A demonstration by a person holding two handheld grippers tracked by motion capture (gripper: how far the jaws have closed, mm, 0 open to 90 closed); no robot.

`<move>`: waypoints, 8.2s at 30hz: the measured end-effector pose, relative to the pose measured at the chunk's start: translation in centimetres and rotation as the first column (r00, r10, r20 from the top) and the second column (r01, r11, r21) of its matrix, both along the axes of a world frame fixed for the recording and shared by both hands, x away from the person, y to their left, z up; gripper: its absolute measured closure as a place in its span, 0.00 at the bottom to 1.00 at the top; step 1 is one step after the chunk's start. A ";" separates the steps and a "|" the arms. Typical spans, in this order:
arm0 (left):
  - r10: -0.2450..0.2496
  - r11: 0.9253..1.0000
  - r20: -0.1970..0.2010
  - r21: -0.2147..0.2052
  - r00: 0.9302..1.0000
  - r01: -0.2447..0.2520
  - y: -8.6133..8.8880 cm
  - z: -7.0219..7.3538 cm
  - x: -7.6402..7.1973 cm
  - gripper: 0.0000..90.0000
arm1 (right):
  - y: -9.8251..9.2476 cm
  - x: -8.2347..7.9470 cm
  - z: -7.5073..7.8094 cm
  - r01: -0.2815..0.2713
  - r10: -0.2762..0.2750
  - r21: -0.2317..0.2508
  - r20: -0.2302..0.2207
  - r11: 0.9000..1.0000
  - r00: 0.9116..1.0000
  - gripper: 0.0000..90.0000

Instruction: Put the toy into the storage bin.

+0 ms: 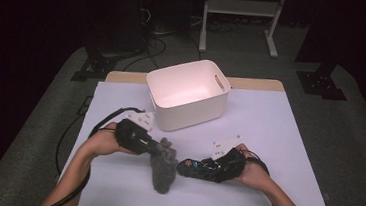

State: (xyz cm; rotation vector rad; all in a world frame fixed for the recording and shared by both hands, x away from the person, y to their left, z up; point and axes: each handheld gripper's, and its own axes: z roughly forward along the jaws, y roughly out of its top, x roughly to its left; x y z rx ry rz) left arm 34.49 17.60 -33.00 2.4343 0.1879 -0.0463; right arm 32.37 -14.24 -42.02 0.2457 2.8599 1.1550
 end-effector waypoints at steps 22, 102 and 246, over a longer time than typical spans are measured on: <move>0.172 0.984 -0.011 0.054 0.985 -0.171 2.9 -6.4 0.9 0.78 | 1.7 1.3 -0.8 0.008 -0.008 -0.047 -0.001 0.999 1.000 0.61; 0.196 0.980 0.006 -0.036 0.981 -0.196 1.5 -6.9 -2.1 0.29 | 1.4 -2.0 -2.1 -0.068 0.068 -0.132 -0.009 0.989 0.998 0.30; 0.262 0.964 0.024 -0.053 0.965 -0.260 5.0 -7.0 -2.0 0.15 | 2.5 16.8 10.0 -0.020 0.025 -0.079 0.071 0.997 0.997 0.63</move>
